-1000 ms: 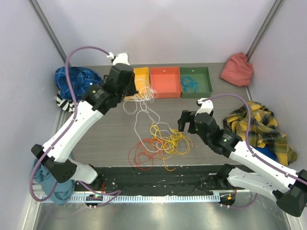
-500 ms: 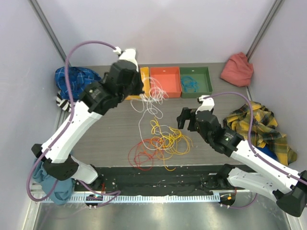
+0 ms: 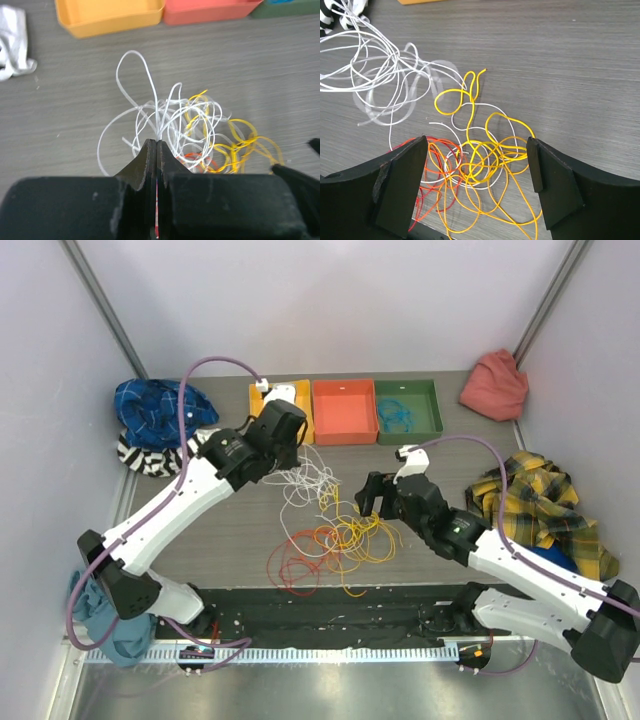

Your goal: Untangle the cables

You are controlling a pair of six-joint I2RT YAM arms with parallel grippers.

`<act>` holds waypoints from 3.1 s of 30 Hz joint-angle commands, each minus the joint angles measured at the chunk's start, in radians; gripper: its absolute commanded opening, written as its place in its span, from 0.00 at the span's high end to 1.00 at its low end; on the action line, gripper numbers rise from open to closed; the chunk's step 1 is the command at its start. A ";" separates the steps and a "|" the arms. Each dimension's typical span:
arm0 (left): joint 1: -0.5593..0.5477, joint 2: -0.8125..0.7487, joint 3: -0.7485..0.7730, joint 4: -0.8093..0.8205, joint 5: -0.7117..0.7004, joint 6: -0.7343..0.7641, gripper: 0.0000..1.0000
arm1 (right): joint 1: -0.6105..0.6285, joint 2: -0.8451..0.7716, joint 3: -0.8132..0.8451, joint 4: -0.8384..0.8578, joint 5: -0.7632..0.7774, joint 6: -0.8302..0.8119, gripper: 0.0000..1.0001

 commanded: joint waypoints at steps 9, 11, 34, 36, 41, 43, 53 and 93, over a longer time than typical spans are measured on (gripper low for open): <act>0.053 -0.169 -0.106 -0.095 -0.233 -0.037 1.00 | 0.007 0.211 0.010 0.172 -0.028 0.030 0.12; 0.073 -0.166 -0.143 -0.094 -0.223 -0.041 1.00 | 0.009 0.252 0.016 0.198 -0.040 0.038 0.12; 0.115 -0.282 -0.381 -0.043 -0.244 -0.181 0.39 | 0.160 0.715 0.491 0.113 -0.104 -0.095 0.22; 0.116 -0.310 -0.407 -0.059 -0.267 -0.208 0.39 | 0.188 0.748 0.526 0.121 -0.113 -0.106 0.25; 0.128 -0.391 -0.438 -0.089 -0.304 -0.230 0.39 | 0.251 0.823 0.568 0.149 -0.094 -0.175 0.35; 0.130 -0.411 -0.444 -0.103 -0.319 -0.250 0.39 | 0.309 0.860 0.650 0.101 -0.030 -0.256 0.34; 0.144 -0.517 -0.487 -0.132 -0.342 -0.271 0.39 | 0.335 1.064 0.838 0.072 -0.057 -0.280 0.35; 0.469 0.049 -0.461 0.135 0.096 -0.078 0.50 | 0.325 0.572 0.536 0.047 0.262 -0.287 0.63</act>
